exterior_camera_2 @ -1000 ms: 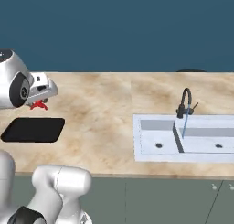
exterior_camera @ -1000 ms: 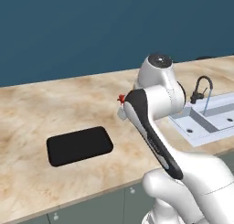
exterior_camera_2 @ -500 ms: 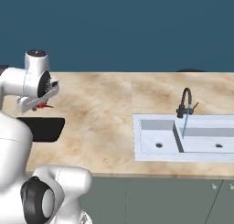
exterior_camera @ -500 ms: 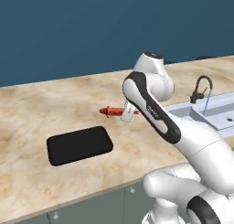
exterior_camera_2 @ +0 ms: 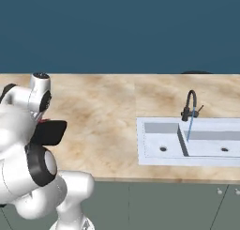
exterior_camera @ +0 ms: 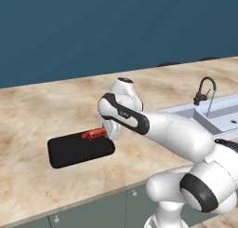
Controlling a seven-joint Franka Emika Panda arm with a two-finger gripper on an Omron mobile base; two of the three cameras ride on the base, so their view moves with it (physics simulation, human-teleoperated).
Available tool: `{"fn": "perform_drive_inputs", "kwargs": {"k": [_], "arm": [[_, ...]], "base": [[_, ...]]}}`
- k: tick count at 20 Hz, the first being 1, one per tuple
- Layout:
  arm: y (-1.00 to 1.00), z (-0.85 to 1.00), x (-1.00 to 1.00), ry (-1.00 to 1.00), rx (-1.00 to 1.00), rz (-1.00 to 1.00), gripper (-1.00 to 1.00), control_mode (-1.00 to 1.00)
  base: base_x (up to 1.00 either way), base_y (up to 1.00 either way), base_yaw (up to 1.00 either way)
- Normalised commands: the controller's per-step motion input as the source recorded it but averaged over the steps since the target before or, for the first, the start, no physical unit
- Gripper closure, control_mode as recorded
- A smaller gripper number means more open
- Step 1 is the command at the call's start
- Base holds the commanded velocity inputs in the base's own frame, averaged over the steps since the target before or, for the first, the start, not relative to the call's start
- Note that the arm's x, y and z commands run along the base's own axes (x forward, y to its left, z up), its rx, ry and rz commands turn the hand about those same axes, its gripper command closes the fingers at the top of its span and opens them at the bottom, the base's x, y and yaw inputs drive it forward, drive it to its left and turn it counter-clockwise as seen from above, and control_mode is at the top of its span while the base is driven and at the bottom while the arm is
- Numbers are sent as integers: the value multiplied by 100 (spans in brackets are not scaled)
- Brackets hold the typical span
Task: Take the fish out of the fridge, briefly rinse it in the sink, and place it on the tray next to the sink.
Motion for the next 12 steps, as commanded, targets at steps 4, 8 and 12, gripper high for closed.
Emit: {"fn": "perform_drive_inputs", "kwargs": {"k": [4, 8, 12], "arm": [[51, -39, 96, 1, -14, 8, 100, -100], [41, -34, 49, 0, -3, 2, 100, -100], [33, -50, 1, 0, 0, 0, 100, -100]], "base": [[0, 0, 0], [0, 0, 0], [0, 0, 0]]}}
